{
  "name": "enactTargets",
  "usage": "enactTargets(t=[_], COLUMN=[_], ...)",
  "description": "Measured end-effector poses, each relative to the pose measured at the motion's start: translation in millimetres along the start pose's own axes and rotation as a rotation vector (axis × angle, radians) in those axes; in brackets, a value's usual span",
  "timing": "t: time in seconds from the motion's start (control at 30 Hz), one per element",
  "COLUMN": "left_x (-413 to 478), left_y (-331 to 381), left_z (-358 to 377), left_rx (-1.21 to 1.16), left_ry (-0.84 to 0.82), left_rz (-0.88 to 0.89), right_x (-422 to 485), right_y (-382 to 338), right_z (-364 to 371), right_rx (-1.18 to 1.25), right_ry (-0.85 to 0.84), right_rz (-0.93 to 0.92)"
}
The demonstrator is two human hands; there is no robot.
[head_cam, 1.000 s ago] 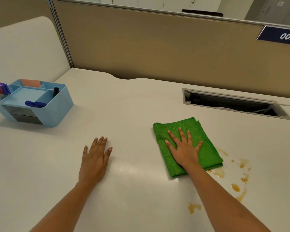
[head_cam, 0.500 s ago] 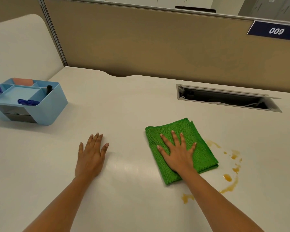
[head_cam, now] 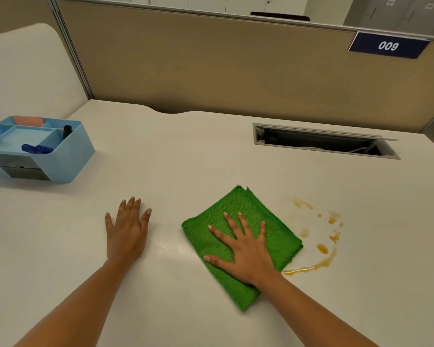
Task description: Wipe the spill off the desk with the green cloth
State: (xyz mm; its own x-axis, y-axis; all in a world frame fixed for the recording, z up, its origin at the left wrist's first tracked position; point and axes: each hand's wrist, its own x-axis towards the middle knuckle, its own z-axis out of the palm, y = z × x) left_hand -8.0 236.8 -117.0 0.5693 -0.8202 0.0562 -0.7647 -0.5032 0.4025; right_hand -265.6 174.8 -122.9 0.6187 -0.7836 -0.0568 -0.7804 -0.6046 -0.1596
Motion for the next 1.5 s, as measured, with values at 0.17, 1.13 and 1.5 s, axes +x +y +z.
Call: enactTargets(t=[0.17, 1.13, 1.5], left_x=[-28, -85, -83], left_y=[20, 67, 62], left_z=[3, 21, 23], left_rx=[-0.001, 0.107, 0.104], left_ry=[0.006, -0.004, -0.007], left_rz=[0.038, 0.102, 0.089], right_x=[-17, -33, 18], right_y=[7, 104, 117], right_z=[-2, -24, -25], right_rx=[-0.009, -0.047, -0.058], right_ry=[-0.023, -0.023, 0.048], right_rz=[-0.082, 0.004, 0.163])
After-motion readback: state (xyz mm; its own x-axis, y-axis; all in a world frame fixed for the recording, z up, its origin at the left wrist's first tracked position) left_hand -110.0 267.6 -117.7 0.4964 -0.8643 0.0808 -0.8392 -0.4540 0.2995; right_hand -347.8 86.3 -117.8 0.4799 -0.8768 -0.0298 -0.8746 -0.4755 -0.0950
